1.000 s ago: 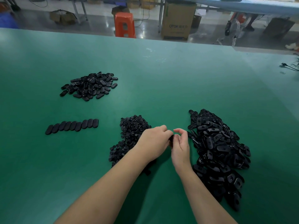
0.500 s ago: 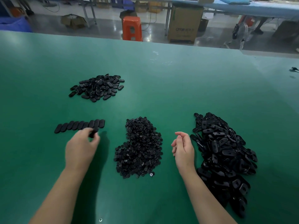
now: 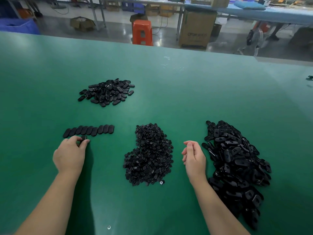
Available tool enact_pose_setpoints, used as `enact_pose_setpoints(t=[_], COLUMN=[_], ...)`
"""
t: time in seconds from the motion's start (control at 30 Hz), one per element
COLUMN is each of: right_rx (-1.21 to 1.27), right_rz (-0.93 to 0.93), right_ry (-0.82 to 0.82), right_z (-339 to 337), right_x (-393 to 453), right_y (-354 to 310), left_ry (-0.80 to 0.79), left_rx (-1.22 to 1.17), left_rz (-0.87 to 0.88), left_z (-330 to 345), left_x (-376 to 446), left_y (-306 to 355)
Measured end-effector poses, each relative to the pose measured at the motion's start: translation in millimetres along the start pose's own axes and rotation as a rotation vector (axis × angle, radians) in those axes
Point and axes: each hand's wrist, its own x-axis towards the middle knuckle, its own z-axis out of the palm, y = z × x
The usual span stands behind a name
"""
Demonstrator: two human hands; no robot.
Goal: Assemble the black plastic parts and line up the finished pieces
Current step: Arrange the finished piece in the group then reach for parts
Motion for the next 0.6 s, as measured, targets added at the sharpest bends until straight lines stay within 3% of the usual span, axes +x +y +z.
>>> enact_pose_setpoints(t=[0.27, 0.4, 0.5, 0.6], right_rx=[-0.009, -0.056, -0.134, -0.218], right_rz=[-0.001, -0.012, -0.049, -0.081], right_ry=[0.001, -0.014, -0.038, -0.075], right_z=[1.3, 1.9, 2.2, 3.5], right_x=[-0.2, -0.1, -1.0, -2.8], right_y=[0.1, -0.1, 0.4, 1.6], left_ry=[0.049, 0.097, -0.002, -0.231], left_rx=[-0.057, -0.146, -0.209, -0.289], left_rz=[0.024, 0.188, 0.433, 0.615], left_z=[3.1, 0.9, -2.5, -2.9], left_x=[5.0, -2.7, -23.7, -55.9], left_y=[8.0, 44.0, 100.7, 169.1])
